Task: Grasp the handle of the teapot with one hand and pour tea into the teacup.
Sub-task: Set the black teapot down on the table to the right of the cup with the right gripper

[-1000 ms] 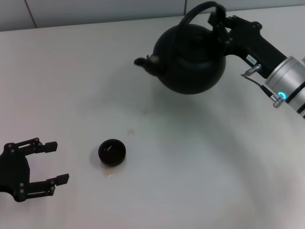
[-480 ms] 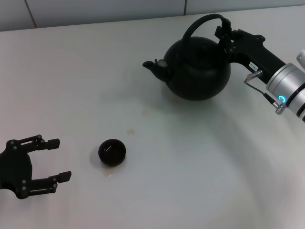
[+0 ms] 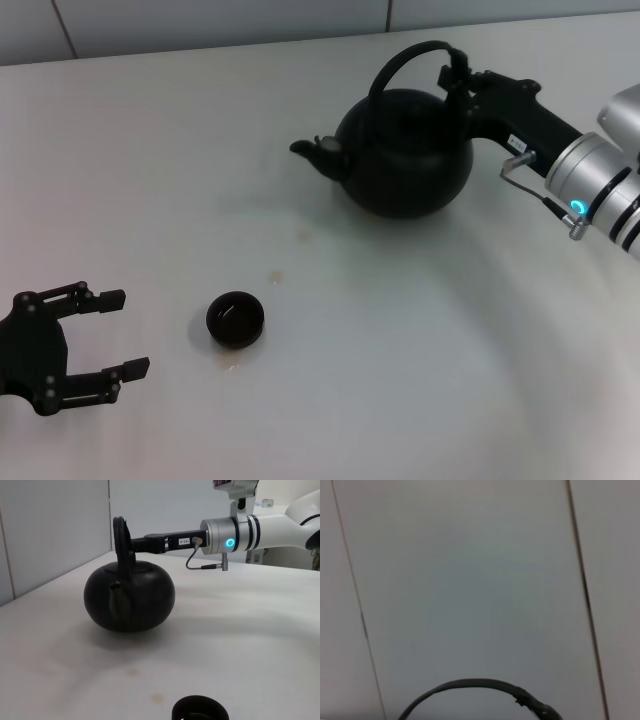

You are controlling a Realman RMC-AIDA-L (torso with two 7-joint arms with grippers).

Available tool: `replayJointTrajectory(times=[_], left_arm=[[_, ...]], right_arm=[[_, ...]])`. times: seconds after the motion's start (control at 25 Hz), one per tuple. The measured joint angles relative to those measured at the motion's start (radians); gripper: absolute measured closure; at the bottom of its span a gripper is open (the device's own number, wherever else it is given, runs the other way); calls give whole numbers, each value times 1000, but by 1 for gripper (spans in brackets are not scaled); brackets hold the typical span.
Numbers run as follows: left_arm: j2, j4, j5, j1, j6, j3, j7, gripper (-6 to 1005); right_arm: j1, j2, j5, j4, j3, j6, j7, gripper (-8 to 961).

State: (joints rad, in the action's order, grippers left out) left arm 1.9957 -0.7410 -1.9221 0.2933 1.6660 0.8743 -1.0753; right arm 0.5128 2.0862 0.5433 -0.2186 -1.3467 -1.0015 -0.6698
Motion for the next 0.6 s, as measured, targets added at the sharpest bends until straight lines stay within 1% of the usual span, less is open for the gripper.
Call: replayJointTrajectory(times=[0.24, 0.48, 0.6], left_arm=[[1, 0, 0, -1, 1, 0, 0, 208], [1, 0, 0, -4, 2, 0, 0, 208], [1, 0, 0, -4, 2, 0, 0, 208]], right_arm=[[3, 0, 1, -7, -6, 12, -1, 863], [4, 1, 0, -10, -5, 25, 5, 747], [1, 1, 0, -11, -6, 17, 9, 634]])
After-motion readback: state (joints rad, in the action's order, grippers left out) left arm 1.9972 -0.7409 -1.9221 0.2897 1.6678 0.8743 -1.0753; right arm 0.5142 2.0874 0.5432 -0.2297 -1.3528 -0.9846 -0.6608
